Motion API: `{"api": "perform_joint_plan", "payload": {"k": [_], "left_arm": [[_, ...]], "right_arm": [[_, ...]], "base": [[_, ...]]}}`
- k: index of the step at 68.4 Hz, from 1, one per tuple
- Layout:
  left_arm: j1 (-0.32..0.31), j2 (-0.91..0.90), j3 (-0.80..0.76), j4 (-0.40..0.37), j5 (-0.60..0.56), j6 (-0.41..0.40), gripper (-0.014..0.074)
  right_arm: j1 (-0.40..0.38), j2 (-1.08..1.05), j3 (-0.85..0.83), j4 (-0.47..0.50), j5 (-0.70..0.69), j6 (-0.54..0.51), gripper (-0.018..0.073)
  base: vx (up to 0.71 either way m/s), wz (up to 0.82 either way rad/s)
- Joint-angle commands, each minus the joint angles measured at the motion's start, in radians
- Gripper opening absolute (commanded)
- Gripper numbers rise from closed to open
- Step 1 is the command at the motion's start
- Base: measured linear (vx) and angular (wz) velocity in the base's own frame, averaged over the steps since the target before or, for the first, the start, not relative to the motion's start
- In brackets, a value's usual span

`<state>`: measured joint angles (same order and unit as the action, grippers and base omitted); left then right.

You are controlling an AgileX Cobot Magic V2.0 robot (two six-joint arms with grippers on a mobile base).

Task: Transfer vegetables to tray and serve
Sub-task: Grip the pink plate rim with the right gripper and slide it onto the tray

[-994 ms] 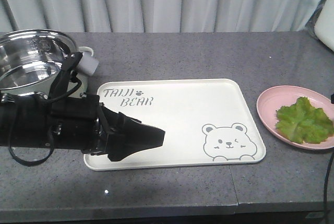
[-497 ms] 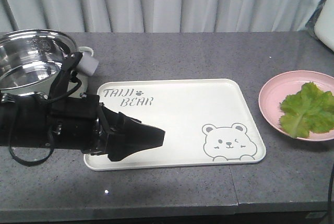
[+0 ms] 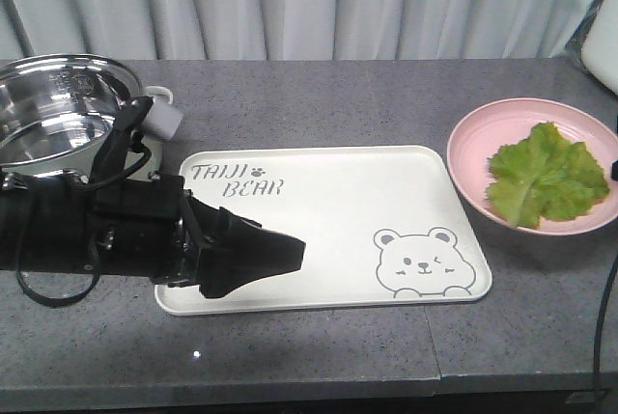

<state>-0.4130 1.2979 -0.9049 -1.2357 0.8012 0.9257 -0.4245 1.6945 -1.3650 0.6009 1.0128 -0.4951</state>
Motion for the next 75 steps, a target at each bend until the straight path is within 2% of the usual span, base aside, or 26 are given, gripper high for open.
{"api": "perform_joint_plan", "payload": {"k": [1,28,39,53,66,75], "left_arm": [[0.0,-0.026,-0.027,-0.063,-0.001,0.003,0.0545],[0.0,-0.026,-0.027,-0.063,-0.001,0.003,0.0545],[0.0,-0.026,-0.027,-0.063,-0.001,0.003,0.0545],[0.0,-0.026,-0.027,-0.063,-0.001,0.003,0.0545],[0.0,-0.026,-0.027,-0.063,-0.001,0.003,0.0545],[0.0,-0.026,-0.027,-0.063,-0.001,0.003,0.0545]], "right_arm": [[0.069,-0.049,-0.026,0.059,-0.017,0.001,-0.0004],[0.433,0.011,-0.026,0.058,-0.091,0.123,-0.0003],[0.54,0.073,-0.027,0.058,-0.14,0.167,-0.0003],[0.585,0.124,-0.027,0.065,-0.211,0.222,-0.0003],[0.585,0.141,-0.027,0.059,-0.22,0.233,0.0002],[0.585,0.141,-0.027,0.059,-0.225,0.233,0.005]], "base": [[0.0,0.0],[0.0,0.0],[0.0,0.0],[0.0,0.0],[0.0,0.0],[0.0,0.0]]}}
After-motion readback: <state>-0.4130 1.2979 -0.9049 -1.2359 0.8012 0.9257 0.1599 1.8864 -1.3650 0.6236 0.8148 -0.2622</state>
